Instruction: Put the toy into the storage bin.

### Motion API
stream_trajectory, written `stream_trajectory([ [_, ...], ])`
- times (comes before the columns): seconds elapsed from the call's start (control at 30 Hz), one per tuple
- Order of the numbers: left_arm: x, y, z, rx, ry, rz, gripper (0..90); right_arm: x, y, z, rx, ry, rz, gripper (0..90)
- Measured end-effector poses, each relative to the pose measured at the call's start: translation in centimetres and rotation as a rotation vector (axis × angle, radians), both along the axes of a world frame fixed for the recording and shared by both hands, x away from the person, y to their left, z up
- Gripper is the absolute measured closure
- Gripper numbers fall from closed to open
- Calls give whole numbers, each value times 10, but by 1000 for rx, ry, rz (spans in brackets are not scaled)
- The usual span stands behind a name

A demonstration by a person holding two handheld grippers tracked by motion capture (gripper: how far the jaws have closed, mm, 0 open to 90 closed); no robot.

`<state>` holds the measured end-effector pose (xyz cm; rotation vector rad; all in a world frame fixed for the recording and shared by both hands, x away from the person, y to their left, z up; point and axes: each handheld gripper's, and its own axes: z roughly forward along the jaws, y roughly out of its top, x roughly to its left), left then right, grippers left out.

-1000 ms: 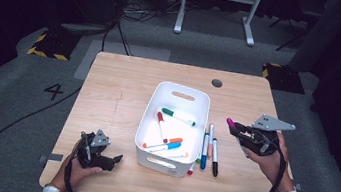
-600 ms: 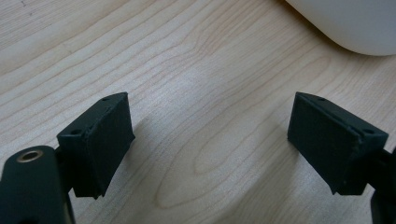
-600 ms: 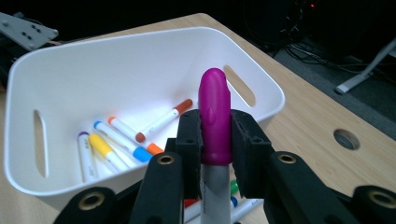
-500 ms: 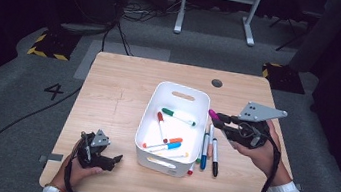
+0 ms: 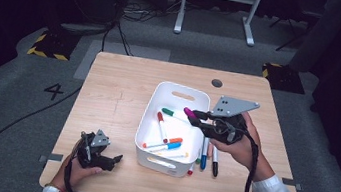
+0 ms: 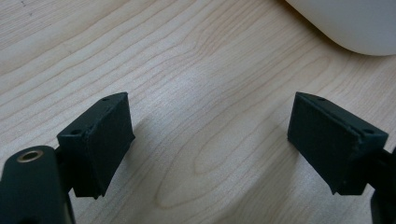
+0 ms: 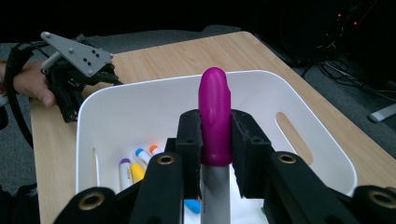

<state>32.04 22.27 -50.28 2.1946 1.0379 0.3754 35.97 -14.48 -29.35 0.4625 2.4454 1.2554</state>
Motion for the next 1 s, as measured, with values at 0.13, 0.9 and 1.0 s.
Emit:
stream_trajectory([
  [0.13, 0, 0, 0, 0, 0, 0, 142, 3, 12, -4, -4, 13, 18, 747],
  [0.9, 0, 0, 0, 0, 0, -5, 142, 6, 66, -46, -151, 107, 112, 746],
  [1.0, 0, 0, 0, 0, -1, -4, 142, 5, 72, -54, -197, 129, 130, 746],
])
